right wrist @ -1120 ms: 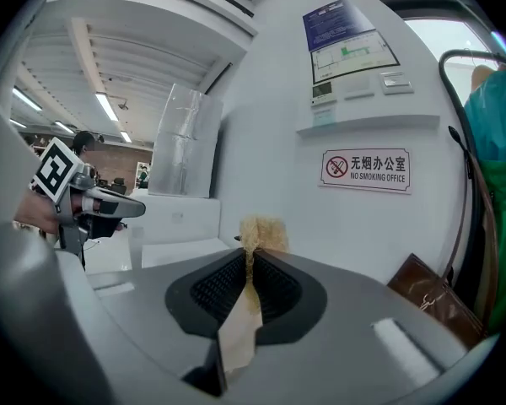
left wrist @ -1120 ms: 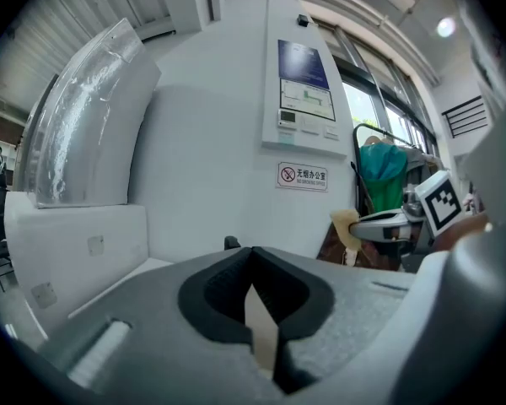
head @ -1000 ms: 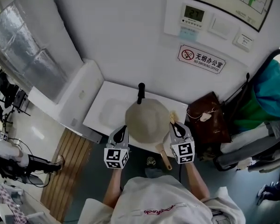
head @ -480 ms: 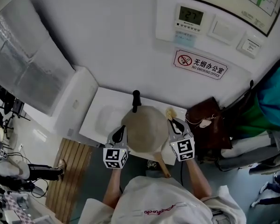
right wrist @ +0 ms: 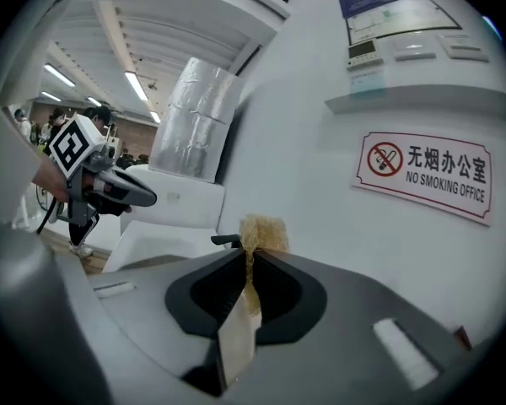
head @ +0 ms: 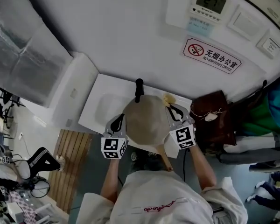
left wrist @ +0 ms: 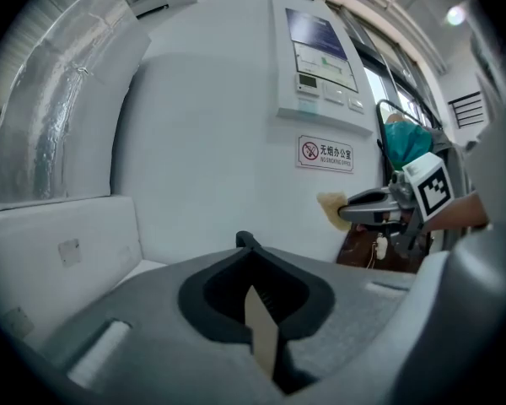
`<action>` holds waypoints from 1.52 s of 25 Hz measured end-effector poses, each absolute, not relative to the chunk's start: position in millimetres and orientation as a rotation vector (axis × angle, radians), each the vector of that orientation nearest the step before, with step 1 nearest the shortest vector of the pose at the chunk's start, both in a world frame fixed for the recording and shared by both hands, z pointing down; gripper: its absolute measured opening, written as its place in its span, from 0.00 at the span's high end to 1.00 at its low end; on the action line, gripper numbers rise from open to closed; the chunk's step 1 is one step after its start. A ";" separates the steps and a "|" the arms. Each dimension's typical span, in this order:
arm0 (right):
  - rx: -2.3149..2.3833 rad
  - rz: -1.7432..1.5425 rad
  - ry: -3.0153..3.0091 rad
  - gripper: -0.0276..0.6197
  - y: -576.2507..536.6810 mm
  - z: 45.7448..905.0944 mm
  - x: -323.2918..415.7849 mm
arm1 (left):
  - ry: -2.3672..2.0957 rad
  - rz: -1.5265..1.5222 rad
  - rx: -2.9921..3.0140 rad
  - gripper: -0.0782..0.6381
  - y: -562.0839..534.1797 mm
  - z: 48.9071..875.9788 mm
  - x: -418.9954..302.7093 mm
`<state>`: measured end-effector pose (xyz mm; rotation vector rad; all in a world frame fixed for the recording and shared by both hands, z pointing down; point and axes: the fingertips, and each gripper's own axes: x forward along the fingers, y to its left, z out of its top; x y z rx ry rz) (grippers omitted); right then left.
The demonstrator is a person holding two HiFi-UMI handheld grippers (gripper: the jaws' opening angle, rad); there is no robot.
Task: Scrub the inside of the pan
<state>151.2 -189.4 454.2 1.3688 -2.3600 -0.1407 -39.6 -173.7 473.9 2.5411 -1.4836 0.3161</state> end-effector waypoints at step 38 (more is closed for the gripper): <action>0.671 -0.382 -2.052 0.91 -188.2 624.5 71.4 | -1.273 0.530 2.263 0.65 -195.1 636.8 -75.0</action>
